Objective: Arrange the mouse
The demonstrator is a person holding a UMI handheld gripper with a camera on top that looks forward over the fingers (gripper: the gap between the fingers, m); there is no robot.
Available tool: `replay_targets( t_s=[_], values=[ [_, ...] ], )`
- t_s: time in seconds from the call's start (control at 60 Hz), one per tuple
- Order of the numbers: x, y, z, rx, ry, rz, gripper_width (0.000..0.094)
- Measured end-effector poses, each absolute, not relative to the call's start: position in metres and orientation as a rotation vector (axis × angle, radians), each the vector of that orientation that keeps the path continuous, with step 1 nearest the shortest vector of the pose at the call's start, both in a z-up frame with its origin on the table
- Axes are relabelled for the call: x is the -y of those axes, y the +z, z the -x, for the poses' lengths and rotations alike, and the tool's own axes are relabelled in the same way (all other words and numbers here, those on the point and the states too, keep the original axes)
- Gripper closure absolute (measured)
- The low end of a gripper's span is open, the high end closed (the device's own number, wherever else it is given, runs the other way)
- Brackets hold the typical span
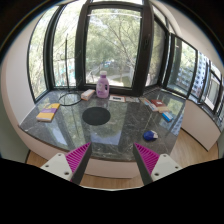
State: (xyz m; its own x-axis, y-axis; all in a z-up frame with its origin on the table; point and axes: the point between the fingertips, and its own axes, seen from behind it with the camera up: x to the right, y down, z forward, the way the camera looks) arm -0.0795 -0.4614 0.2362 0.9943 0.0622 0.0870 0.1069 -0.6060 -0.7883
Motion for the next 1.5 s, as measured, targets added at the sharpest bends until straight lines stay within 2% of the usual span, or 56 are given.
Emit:
replay_targets(
  t_s=[0.233,0.467,0.767,1.05,1.183,1.5],
  values=[
    [0.469,0.201,0.058,0.079,-0.078,2.283,0.0095],
    [0.454,0.135,-0.006,-0.011,-0.113,2.324,0.0094],
    [0.366,0.066,-0.101,-0.084,-0.137,2.205,0.0094],
    [0.28,0.003,-0.148,-0.118,-0.054,2.222,0.0092],
    [0.25,-0.011,-0.151,-0.13,-0.011,2.25,0.0086],
    [0.18,-0.008,-0.155,-0.115,0.065,2.235,0.0093]
  ],
)
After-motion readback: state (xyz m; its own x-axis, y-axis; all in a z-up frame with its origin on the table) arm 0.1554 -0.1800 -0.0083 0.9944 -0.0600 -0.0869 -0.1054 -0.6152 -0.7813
